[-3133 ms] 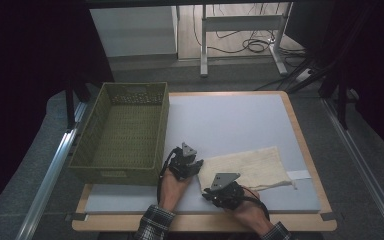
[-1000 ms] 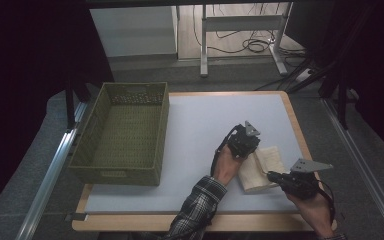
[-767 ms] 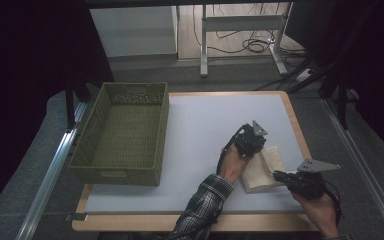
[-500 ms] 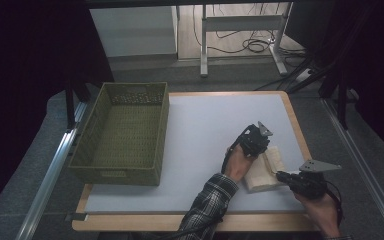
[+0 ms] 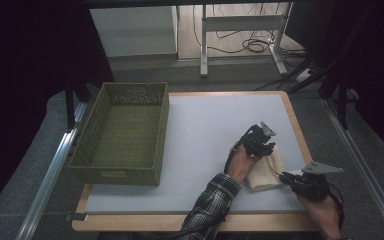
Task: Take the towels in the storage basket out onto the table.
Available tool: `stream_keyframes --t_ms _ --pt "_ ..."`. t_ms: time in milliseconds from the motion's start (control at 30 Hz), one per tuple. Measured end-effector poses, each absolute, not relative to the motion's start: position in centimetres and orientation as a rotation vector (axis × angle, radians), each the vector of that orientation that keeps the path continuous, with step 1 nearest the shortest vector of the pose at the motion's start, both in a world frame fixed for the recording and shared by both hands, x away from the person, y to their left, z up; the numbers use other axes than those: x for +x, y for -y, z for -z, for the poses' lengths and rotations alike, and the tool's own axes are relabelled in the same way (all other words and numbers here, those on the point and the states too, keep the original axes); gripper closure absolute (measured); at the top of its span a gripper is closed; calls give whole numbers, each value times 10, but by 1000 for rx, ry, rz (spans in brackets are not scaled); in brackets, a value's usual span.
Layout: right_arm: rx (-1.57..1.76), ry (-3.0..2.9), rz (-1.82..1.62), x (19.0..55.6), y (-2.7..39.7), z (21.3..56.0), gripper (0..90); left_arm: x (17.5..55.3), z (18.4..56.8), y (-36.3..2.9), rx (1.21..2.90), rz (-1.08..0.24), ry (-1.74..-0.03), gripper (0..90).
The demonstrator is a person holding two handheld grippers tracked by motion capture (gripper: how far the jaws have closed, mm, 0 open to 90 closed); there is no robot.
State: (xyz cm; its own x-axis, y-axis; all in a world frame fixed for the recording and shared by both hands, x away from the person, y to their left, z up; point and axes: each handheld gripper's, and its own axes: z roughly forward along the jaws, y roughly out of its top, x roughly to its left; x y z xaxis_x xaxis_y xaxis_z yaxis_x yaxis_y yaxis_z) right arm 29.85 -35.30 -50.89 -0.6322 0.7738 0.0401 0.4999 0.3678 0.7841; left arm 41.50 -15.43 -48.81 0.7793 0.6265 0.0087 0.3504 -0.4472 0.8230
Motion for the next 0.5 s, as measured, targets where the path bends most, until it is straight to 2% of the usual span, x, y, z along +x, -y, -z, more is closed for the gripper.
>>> stream_keyframes --t_ms 200,500 --pt "1140 -2259 -1108 296 360 503 695 414 480 139 2033 -391 -749 429" --pt "1140 -2204 -1099 299 366 485 603 406 480 108 2047 -390 -767 364"
